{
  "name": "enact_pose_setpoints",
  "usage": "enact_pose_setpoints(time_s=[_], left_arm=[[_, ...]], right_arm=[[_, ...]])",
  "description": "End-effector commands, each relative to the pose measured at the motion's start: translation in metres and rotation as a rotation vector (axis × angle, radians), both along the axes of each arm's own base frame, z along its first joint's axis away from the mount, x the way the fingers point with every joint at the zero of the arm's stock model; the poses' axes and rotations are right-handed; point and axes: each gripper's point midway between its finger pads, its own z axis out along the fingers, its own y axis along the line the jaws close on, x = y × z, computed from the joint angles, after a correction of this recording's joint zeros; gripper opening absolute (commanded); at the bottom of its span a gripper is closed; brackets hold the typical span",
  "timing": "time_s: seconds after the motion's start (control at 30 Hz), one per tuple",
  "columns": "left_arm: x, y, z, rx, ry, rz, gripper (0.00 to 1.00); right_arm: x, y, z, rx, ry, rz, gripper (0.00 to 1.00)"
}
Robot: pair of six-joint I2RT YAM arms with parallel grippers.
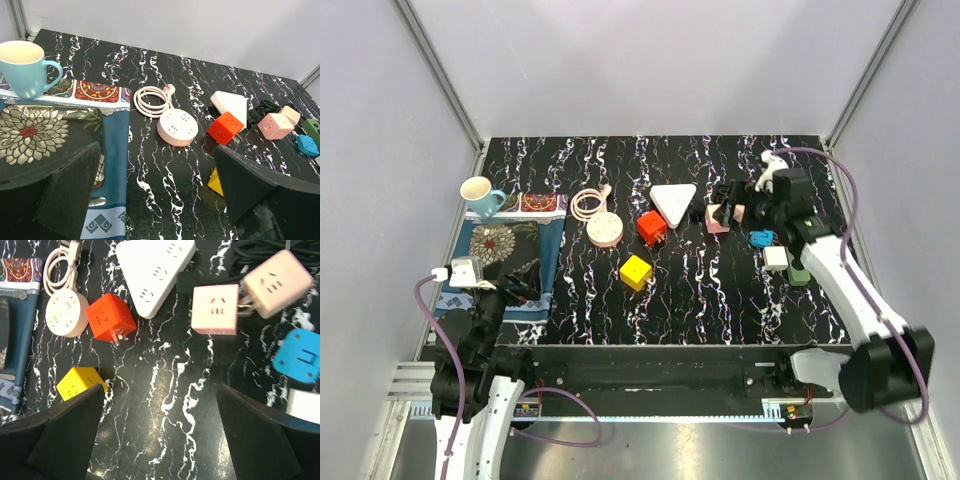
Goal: Insert the plug
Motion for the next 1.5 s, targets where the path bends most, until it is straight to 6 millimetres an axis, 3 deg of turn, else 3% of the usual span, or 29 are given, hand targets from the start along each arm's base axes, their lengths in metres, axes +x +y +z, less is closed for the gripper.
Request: enact_pose_setpoints(time_s=[0.0, 0.03, 0.1, 0.13, 0.2, 0.23, 0.3, 0.33, 0.4, 0.43, 0.47, 0.5, 0.6, 0.63, 0.67, 0.7, 0.77, 0.8, 0.87, 0.97, 1.07, 1.1, 1.17, 1.2, 1.23, 1.3, 1.33, 1.4, 1.47], left_arm=[[-0.013, 0.005, 0.023, -0.024, -0.12, 0.02, 0.99], [-0.013, 0.005, 0.022, -0.022, -0.114, 0.02, 0.99], [-0.012, 0.004, 0.021, -0.021, -0.109, 0.015, 0.99], [-0.012, 0.004, 0.02, -0.02, -0.103, 0.017, 0.99], [-0.01, 0.005, 0.02, -0.019, -0.094, 0.02, 0.99], [-0.009, 0.004, 0.018, -0.018, -0.085, 0.02, 0.99], [-0.008, 0.004, 0.017, -0.017, -0.074, 0.018, 0.99], [-0.007, 0.004, 0.015, -0.016, -0.067, 0.018, 0.99], [-0.006, 0.003, 0.014, -0.014, -0.055, 0.015, 0.99], [-0.005, 0.003, 0.012, -0.013, -0.046, 0.017, 0.99], [-0.005, 0.003, 0.013, -0.014, -0.041, 0.017, 0.99], [-0.006, 0.003, 0.013, -0.013, -0.038, 0.015, 0.99], [-0.001, 0.0, 0.008, -0.012, -0.005, 0.005, 0.99], [0.0, 0.0, 0.006, -0.011, 0.002, 0.005, 0.99], [0.001, 0.0, 0.005, -0.01, 0.01, 0.003, 0.99], [0.001, 0.0, 0.005, -0.01, 0.013, 0.002, 0.99], [0.002, 0.0, 0.004, -0.01, 0.021, 0.003, 0.99], [0.002, 0.0, 0.004, -0.01, 0.021, 0.003, 0.99], [0.003, 0.0, 0.002, -0.01, 0.027, 0.003, 0.99], [0.004, 0.0, 0.002, -0.008, 0.03, 0.003, 0.99], [0.003, 0.0, 0.002, -0.008, 0.027, 0.003, 0.99], [0.003, 0.0, 0.003, -0.008, 0.024, 0.003, 0.99], [0.002, 0.0, 0.003, -0.009, 0.019, 0.003, 0.99], [0.002, 0.0, 0.004, -0.01, 0.014, 0.003, 0.99], [0.002, 0.0, 0.005, -0.01, 0.01, 0.003, 0.99], [0.001, -0.001, 0.007, -0.011, 0.001, 0.0, 0.99], [0.0, 0.0, 0.007, -0.012, -0.002, 0.003, 0.99], [0.0, 0.0, 0.007, -0.011, -0.006, 0.003, 0.99], [-0.001, 0.0, 0.007, -0.011, -0.009, 0.002, 0.99]], right_arm=[[0.047, 0.033, 0.028, 0.081, -0.053, 0.097, 1.0], [0.059, 0.037, 0.009, 0.07, -0.008, 0.111, 1.0], [0.079, 0.043, 0.009, 0.067, -0.028, 0.129, 1.0], [0.091, 0.046, -0.01, 0.056, 0.008, 0.134, 1.0], [0.111, 0.051, -0.008, 0.049, -0.021, 0.151, 1.0], [0.121, 0.056, -0.029, 0.045, 0.02, 0.169, 1.0], [0.14, 0.063, -0.028, 0.04, 0.001, 0.204, 1.0], [0.149, 0.066, -0.05, 0.033, 0.042, 0.214, 1.0], [0.168, 0.071, -0.051, 0.027, 0.022, 0.227, 1.0], [0.175, 0.073, -0.071, 0.02, 0.052, 0.235, 1.0], [0.186, 0.076, -0.066, 0.023, 0.031, 0.242, 1.0], [0.192, 0.079, -0.084, 0.019, 0.057, 0.253, 1.0], [0.21, 0.085, -0.09, 0.021, 0.047, 0.267, 1.0], [0.214, 0.086, -0.107, 0.019, 0.07, 0.272, 1.0], [0.222, 0.088, -0.102, 0.023, 0.05, 0.275, 1.0], [0.225, 0.09, -0.116, 0.025, 0.07, 0.281, 1.0], [0.233, 0.094, -0.117, 0.04, 0.066, 0.293, 1.0], [0.233, 0.099, -0.131, 0.052, 0.089, 0.309, 1.0], [0.238, 0.103, -0.131, 0.067, 0.086, 0.325, 1.0], [0.238, 0.111, -0.14, 0.106, 0.11, 0.358, 1.0], [0.225, 0.122, -0.145, 0.138, 0.142, 0.4, 1.0], [0.22, 0.125, -0.138, 0.144, 0.136, 0.412, 1.0], [0.2, 0.135, -0.143, 0.147, 0.168, 0.438, 1.0], [0.192, 0.139, -0.13, 0.155, 0.157, 0.452, 0.99], [0.175, 0.141, -0.14, 0.162, 0.198, 0.459, 1.0], [0.159, 0.152, -0.121, 0.178, 0.172, 0.479, 1.0], [0.143, 0.151, -0.134, 0.181, 0.212, 0.479, 1.0], [0.135, 0.153, -0.119, 0.222, 0.199, 0.467, 1.0], [0.124, 0.15, -0.126, 0.227, 0.223, 0.451, 1.0]])
